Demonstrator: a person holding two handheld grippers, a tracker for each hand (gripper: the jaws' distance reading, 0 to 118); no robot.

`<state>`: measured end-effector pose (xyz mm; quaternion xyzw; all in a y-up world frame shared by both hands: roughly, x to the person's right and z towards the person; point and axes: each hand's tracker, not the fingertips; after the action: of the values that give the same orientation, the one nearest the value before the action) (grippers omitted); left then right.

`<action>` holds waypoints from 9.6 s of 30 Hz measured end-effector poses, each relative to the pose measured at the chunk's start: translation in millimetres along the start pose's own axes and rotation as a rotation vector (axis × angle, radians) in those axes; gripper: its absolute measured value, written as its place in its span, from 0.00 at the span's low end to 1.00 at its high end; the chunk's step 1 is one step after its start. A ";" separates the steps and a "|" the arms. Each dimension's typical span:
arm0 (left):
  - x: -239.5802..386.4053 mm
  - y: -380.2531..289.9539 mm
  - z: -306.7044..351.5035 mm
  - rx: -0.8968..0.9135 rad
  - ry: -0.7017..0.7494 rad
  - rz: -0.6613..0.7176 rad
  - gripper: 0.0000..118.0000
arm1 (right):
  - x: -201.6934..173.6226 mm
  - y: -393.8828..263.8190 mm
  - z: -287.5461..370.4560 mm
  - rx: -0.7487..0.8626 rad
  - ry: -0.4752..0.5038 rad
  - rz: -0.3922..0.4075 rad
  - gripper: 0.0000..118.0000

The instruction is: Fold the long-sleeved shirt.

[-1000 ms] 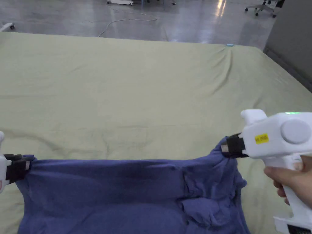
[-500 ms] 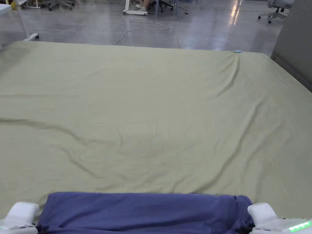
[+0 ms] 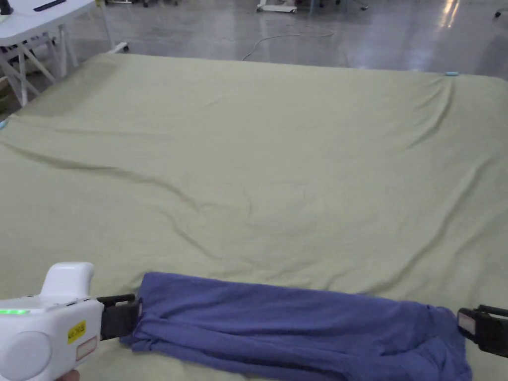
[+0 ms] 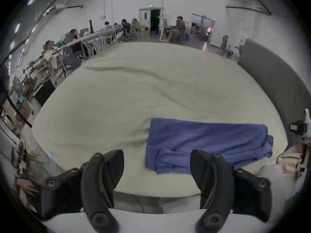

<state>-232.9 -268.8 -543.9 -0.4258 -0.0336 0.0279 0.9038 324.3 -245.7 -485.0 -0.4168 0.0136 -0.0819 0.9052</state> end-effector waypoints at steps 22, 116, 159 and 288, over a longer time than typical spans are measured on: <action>-93.1 24.6 -186.8 -0.322 -0.635 0.256 0.99 | 7.3 -43.2 -55.4 -0.130 0.565 -0.096 0.00; 277.9 2.1 -64.9 -0.224 -0.596 -0.129 0.00 | -14.2 -2.4 12.9 -0.037 0.324 -0.280 0.00; 12.9 17.5 -143.3 -0.351 -0.548 0.213 0.04 | -182.3 -12.9 -186.4 -0.398 0.168 -0.209 0.00; 180.1 97.9 226.8 0.812 0.055 -0.048 1.00 | -127.6 102.6 163.9 0.644 -0.075 0.075 1.00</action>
<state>-74.8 -18.2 -468.8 -0.0341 -0.0057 0.0066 0.9994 227.7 -36.4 -461.4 -0.1107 -0.0311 -0.0334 0.9928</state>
